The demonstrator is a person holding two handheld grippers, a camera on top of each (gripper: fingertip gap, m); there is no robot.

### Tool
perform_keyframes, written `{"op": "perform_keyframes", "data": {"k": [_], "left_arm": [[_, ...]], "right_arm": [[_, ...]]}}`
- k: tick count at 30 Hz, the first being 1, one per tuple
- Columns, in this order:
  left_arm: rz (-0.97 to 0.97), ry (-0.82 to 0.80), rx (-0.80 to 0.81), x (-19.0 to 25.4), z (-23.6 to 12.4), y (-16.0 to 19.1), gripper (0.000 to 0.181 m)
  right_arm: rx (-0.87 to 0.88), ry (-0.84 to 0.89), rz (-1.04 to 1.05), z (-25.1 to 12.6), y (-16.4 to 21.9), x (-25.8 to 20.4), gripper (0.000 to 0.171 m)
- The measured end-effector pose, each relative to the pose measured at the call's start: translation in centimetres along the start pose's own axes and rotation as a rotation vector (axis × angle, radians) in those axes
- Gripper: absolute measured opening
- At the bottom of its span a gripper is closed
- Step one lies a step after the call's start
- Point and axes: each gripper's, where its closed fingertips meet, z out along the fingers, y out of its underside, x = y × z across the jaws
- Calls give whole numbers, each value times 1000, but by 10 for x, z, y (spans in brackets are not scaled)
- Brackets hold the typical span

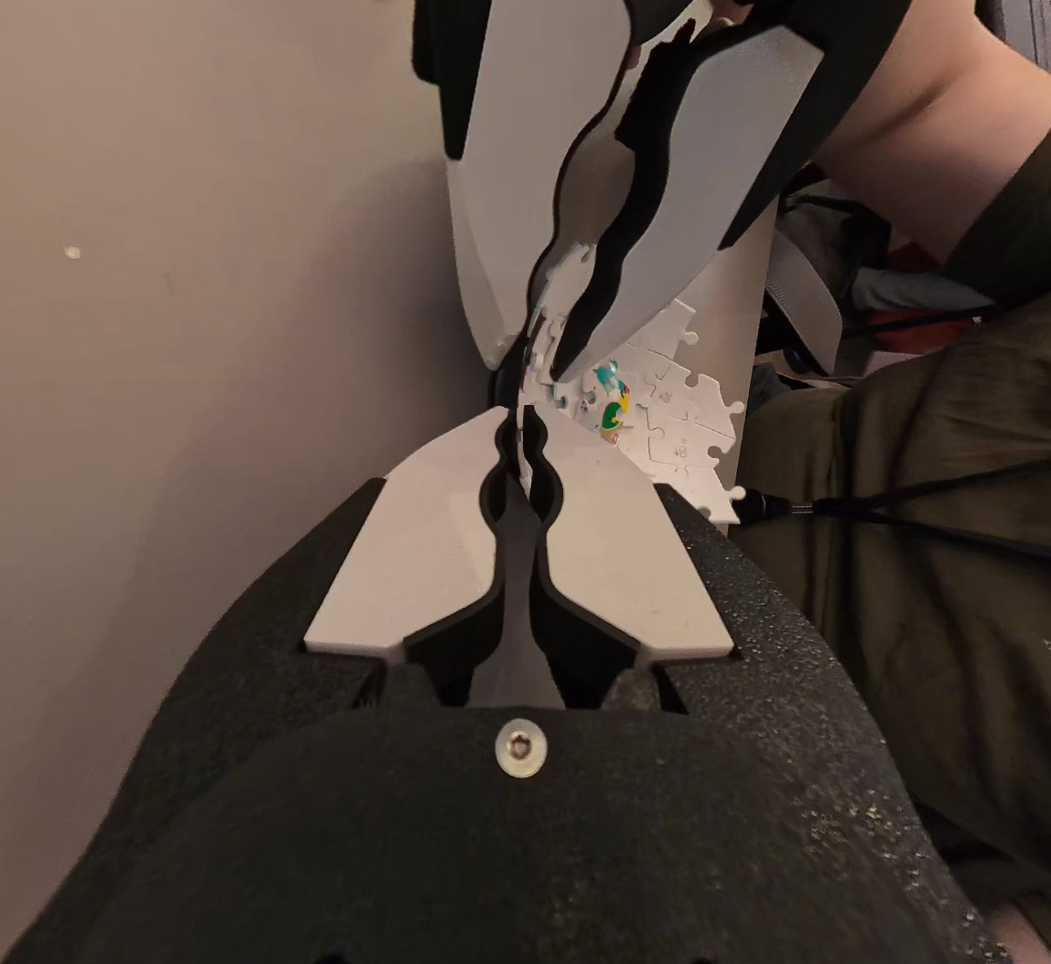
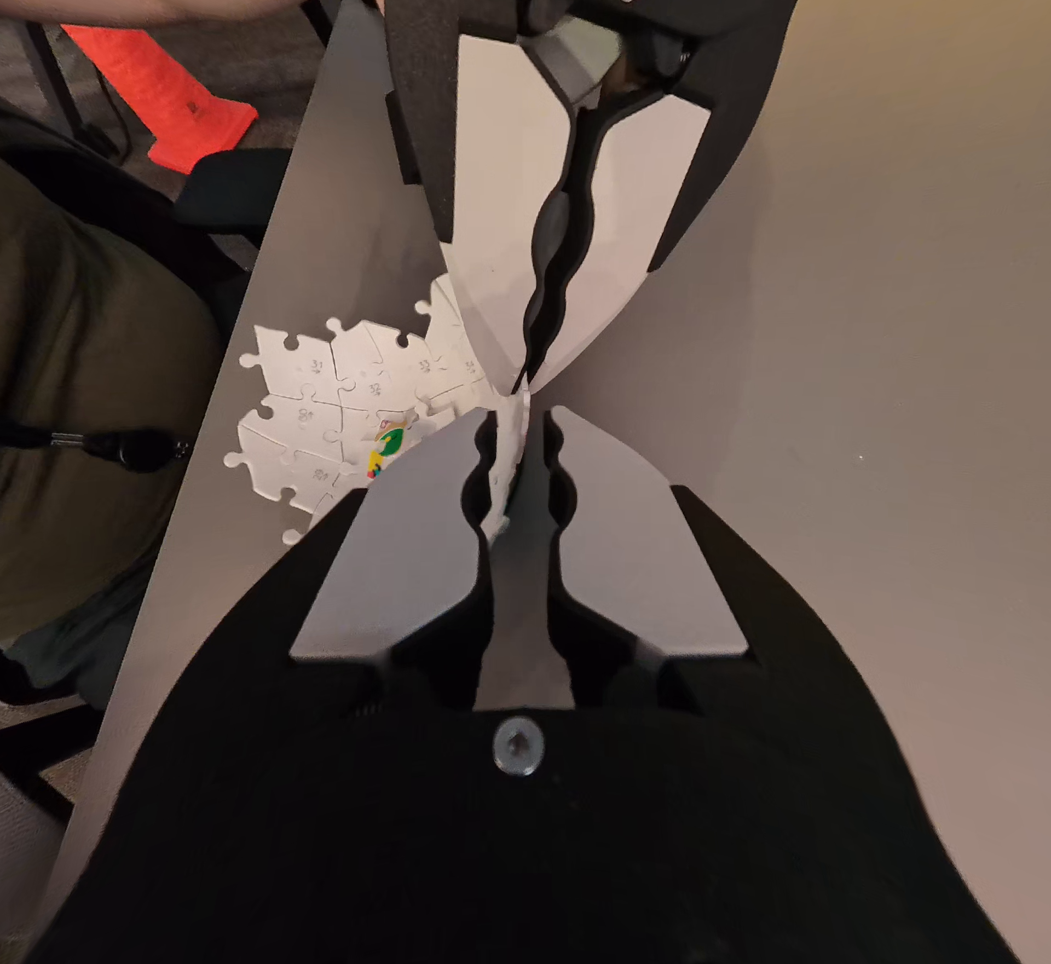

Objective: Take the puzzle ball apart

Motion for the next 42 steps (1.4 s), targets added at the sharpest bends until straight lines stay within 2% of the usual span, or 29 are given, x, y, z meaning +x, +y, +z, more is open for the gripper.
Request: {"op": "perform_keyframes", "data": {"k": [1,2,12,23,25,29,31,35,39,42], "left_arm": [[2,1,0,0,0,-1,2],[5,0,-1,0,1,-1,2],[-26,128,-12,3,0,-1,4],[-9,171,-10,2,0,-5,4],[-21,170,11,0,-2,-7,4],[-13,110,28,-7,-4,-9,3],[3,81,24,-7,-6,-8,3],[31,37,19,-7,-8,-7,3],[35,25,34,-9,-10,-9,3],[26,9,-14,-10,-4,-1,23]], "right_arm": [[-5,-5,0,-1,2,0,6],[-7,-6,-2,-1,2,0,4],[-18,65,-234,-3,0,-1,4],[-94,122,-420,-7,0,0,6],[-91,125,-367,-8,0,3,6],[-72,52,-55,-8,0,9,6],[-55,27,37,-12,0,11,6],[-67,-3,70,-14,2,9,6],[-154,-12,73,-7,8,10,4],[-148,-72,179,-4,6,7,3]]}}
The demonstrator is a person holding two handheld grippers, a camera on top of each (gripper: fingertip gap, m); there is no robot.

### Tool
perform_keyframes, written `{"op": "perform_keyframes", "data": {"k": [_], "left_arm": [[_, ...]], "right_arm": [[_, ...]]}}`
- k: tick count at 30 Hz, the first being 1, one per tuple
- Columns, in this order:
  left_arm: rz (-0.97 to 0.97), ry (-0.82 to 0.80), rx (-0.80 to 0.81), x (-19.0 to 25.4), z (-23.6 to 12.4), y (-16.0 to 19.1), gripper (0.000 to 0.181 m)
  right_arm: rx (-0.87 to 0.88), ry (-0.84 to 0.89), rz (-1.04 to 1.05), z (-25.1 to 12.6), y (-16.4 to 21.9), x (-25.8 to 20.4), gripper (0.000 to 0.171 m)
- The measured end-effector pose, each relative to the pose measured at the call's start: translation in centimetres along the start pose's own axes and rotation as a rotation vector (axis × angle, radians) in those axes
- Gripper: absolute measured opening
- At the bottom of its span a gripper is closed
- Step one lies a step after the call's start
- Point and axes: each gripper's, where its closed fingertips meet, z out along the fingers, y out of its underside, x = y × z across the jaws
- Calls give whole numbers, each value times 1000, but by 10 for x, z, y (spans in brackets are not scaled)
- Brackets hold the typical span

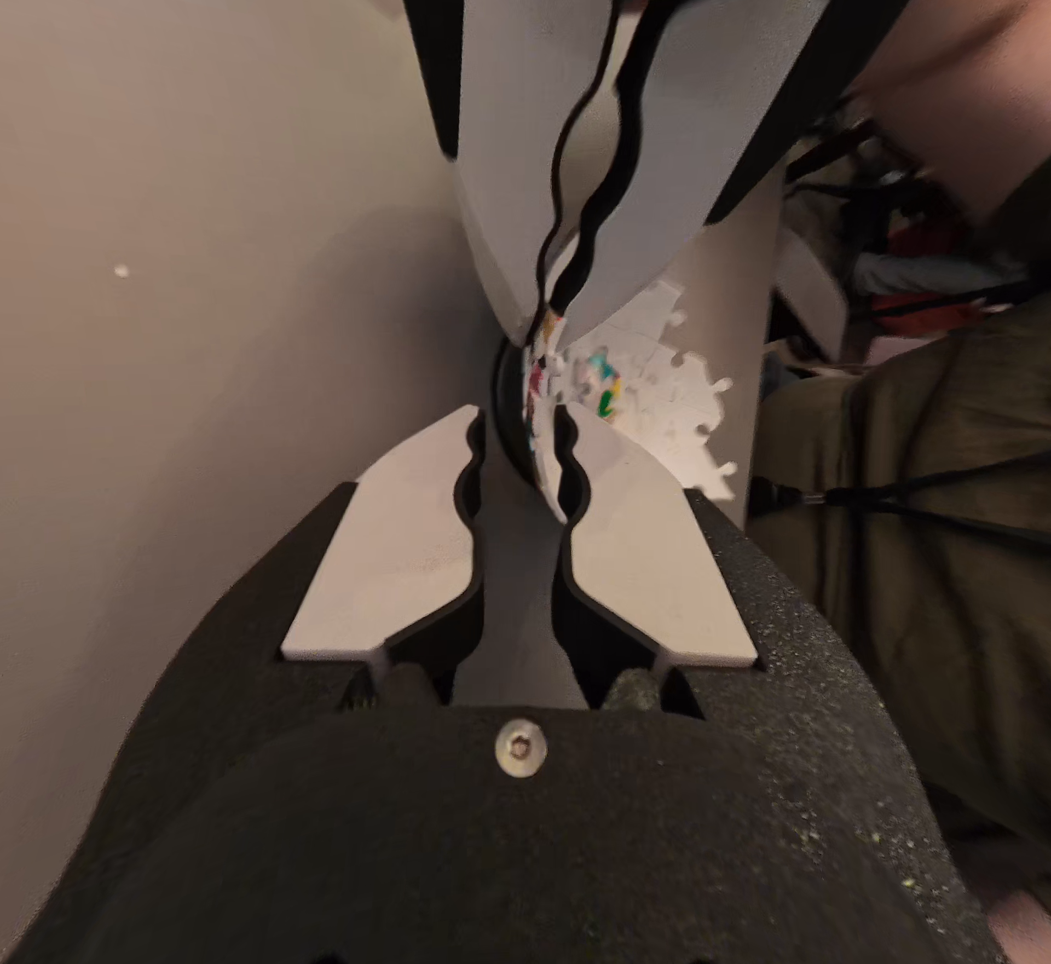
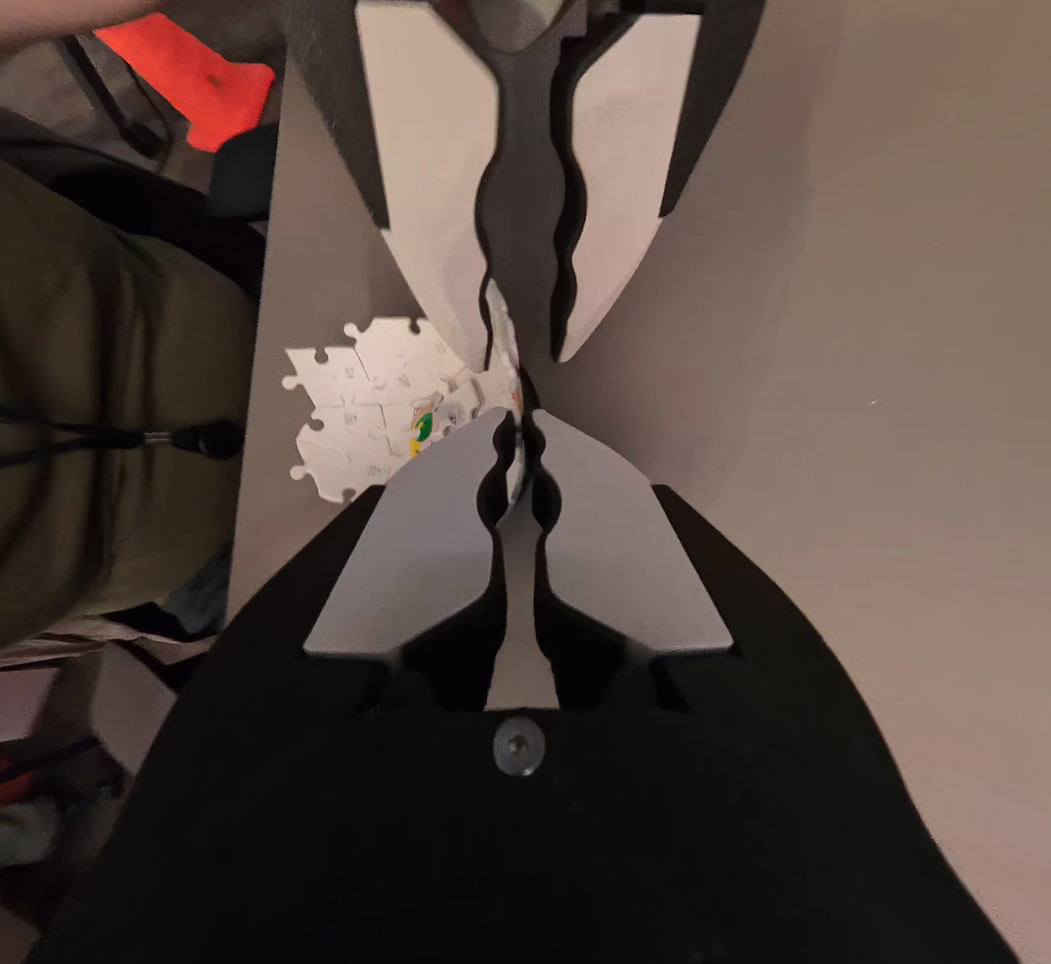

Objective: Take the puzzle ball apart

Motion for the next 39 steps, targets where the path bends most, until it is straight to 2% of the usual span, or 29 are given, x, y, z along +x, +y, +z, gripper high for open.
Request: {"op": "perform_keyframes", "data": {"k": [2,4,15,29,39], "left_arm": [[34,-78,-82,-7,7,11,29],[61,-43,-112,2,12,13,10],[68,-52,-35,-2,10,1,5],[136,-141,-72,3,11,-3,6],[298,-151,-73,16,10,-4,7]], "right_arm": [[-9,-26,45,1,2,1,3],[-18,-40,68,0,3,1,3],[15,-21,137,-6,0,5,3],[23,-251,612,-10,4,-4,6],[-16,-502,713,-14,3,-15,7]]}}
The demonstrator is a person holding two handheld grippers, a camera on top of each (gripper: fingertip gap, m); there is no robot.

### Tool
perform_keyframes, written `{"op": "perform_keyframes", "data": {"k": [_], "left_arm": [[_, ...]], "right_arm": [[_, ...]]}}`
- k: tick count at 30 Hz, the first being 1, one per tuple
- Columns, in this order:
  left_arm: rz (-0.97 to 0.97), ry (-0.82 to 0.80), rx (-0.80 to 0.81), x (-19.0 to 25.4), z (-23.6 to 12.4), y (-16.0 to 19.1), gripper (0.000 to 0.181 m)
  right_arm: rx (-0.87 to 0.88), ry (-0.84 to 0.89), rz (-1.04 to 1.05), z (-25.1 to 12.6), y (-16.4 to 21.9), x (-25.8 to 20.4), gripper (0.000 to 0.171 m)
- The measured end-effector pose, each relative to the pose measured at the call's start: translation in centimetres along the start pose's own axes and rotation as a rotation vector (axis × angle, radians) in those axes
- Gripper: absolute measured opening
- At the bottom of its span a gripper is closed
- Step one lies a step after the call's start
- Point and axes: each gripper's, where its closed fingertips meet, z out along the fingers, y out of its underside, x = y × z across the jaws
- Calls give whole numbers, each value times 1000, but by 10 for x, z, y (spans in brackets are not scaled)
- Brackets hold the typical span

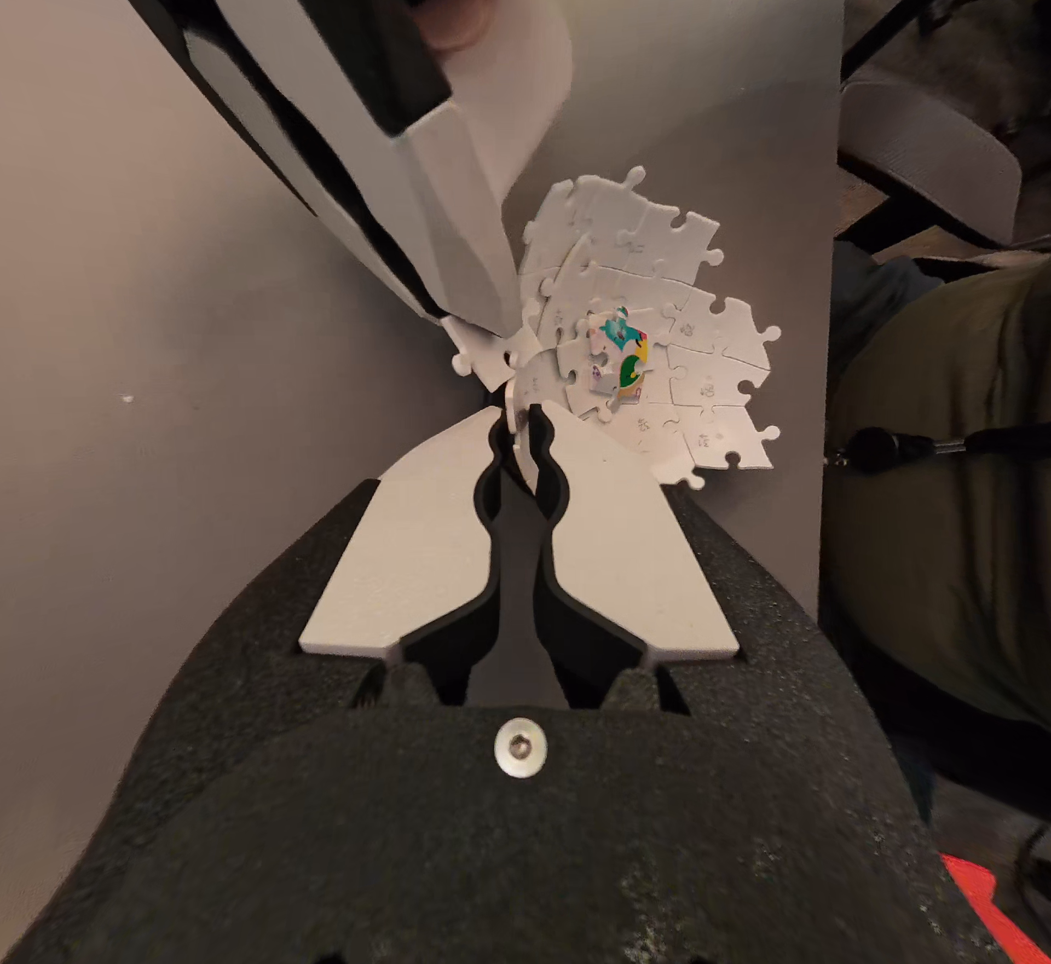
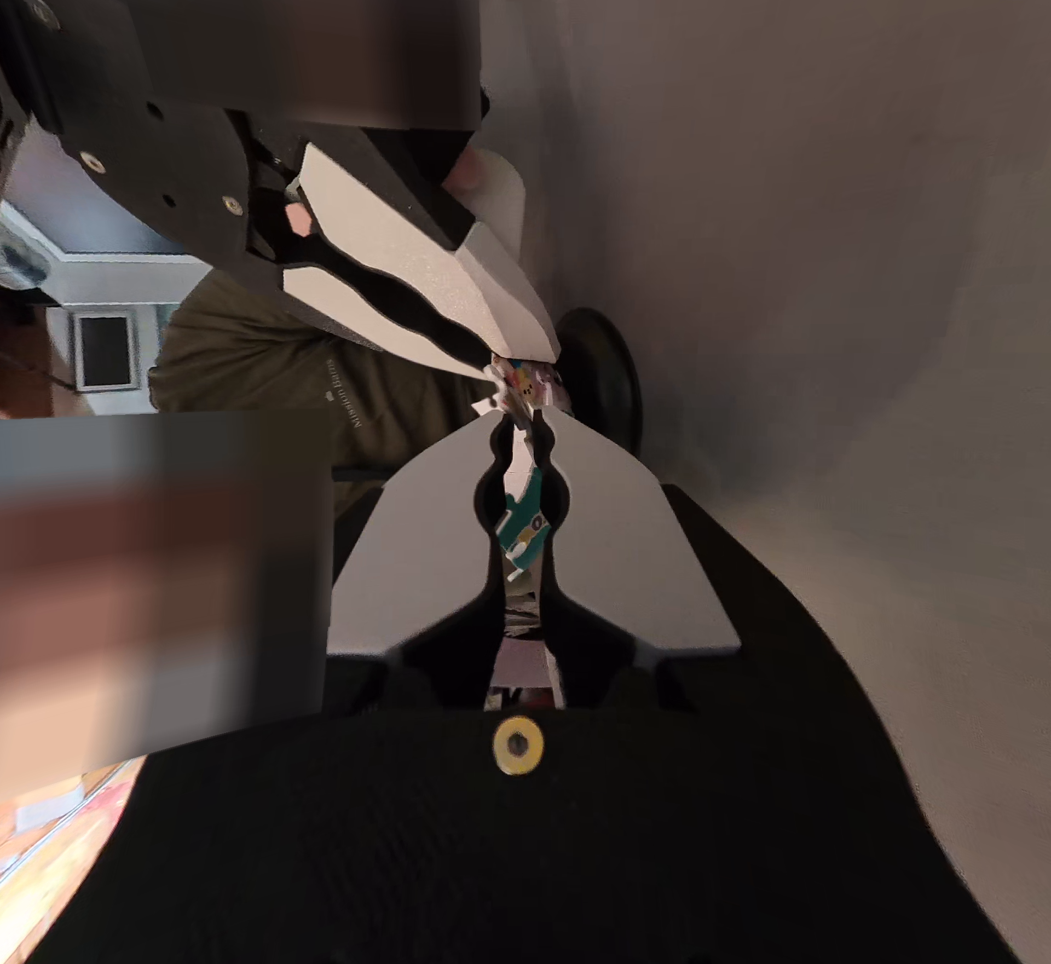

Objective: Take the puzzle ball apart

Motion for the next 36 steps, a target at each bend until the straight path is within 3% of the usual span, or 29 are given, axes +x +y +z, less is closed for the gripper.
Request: {"op": "perform_keyframes", "data": {"k": [8,13,21,30,36], "left_arm": [[14,-54,13,-3,-6,1,7],[-79,-89,-30,-7,-4,5,7],[-183,-87,44,-3,-10,-1,7],[-202,-25,102,-2,-8,-3,3],[-228,11,99,-6,-1,-1,11]], "right_arm": [[32,-121,70,0,-5,-4,8],[73,9,86,1,-8,0,7],[212,124,220,0,-6,-11,8],[149,308,-67,-3,-5,-8,8],[110,372,-169,1,-8,-3,4]]}}
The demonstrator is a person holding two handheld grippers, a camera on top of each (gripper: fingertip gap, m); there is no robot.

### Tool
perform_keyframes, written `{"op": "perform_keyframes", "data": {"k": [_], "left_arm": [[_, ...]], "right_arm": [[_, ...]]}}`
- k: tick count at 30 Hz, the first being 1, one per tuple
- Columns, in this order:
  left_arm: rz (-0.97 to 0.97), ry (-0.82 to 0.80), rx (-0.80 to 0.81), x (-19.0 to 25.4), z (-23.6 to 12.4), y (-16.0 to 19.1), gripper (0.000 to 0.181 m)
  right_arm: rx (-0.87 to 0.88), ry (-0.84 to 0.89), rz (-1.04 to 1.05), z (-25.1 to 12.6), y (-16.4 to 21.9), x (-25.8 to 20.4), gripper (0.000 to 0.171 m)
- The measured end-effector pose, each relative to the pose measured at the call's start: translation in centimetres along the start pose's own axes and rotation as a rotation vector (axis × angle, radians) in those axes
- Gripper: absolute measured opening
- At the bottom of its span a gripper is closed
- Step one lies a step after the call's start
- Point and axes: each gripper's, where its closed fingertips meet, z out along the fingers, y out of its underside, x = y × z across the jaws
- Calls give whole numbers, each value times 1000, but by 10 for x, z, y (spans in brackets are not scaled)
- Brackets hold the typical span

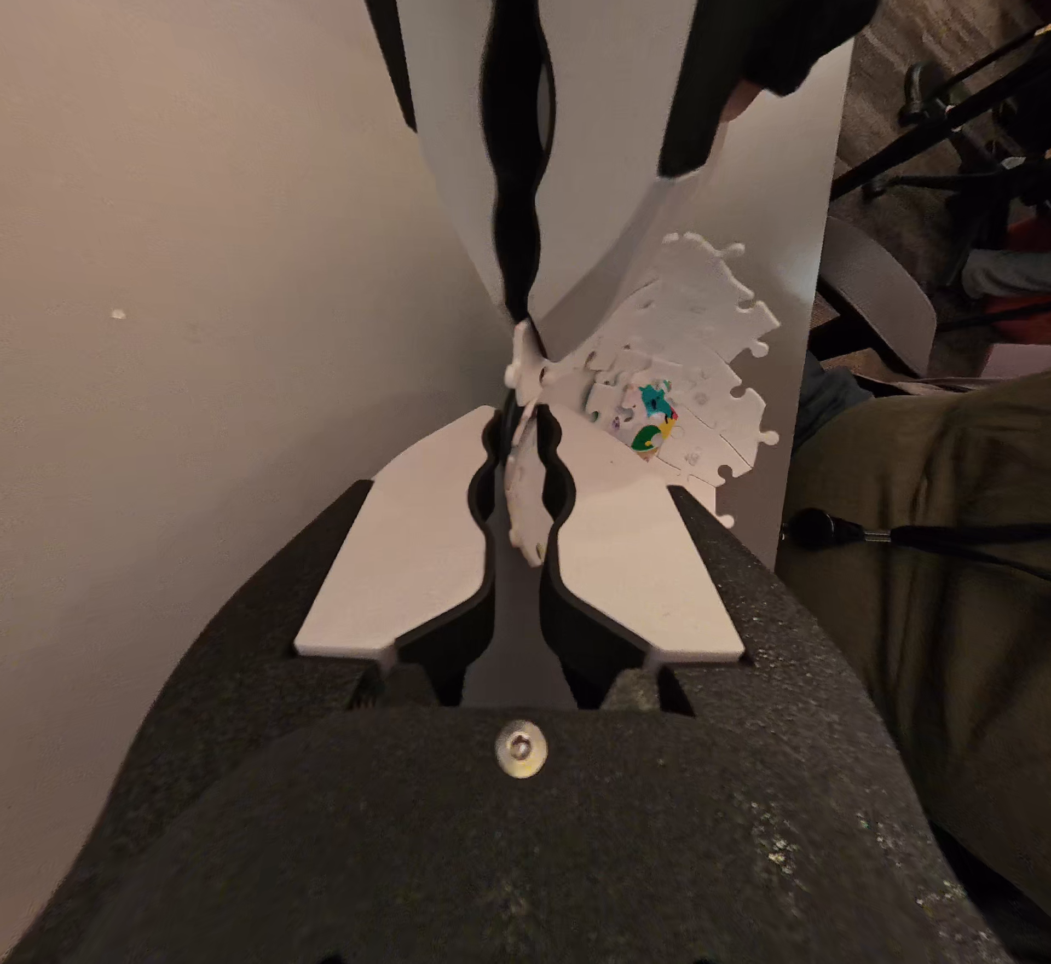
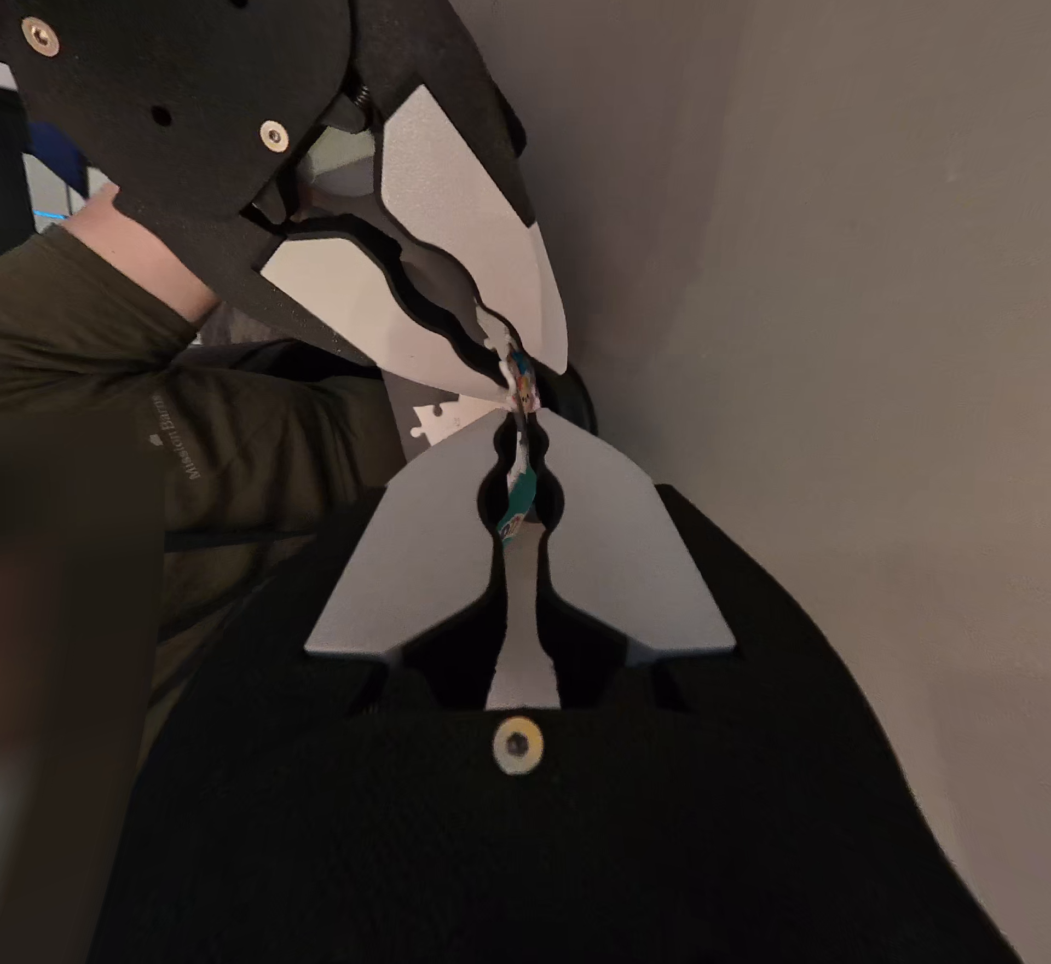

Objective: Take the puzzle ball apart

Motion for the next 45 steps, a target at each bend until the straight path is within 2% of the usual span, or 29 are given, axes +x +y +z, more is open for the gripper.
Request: {"op": "perform_keyframes", "data": {"k": [7,13,17,21,26,29,33,37,39,42,45], "left_arm": [[-31,53,18,-5,-1,-2,4],[-41,83,-43,-5,0,0,3],[-78,143,-82,-2,1,4,3],[-118,183,-119,-3,2,7,3],[-157,222,-103,-4,0,4,4],[-171,223,-113,-6,2,5,4],[-207,201,-94,-8,2,2,5],[-180,145,-99,-10,0,3,4],[-179,137,-101,-11,0,3,4],[-181,135,-98,-11,0,3,4],[-176,143,-94,-9,-1,3,5]], "right_arm": [[29,52,-354,-3,-5,7,3],[110,-76,-503,-1,-11,5,4],[128,-86,-666,2,-9,6,4],[174,-14,-876,4,-10,5,5],[224,106,-1014,2,-12,6,6],[166,183,-997,2,-12,9,6],[102,234,-809,0,-13,11,5],[142,291,-731,-4,-15,12,5],[152,281,-697,-4,-13,12,11],[142,263,-692,-2,-11,16,13],[124,230,-775,2,-12,8,13]]}}
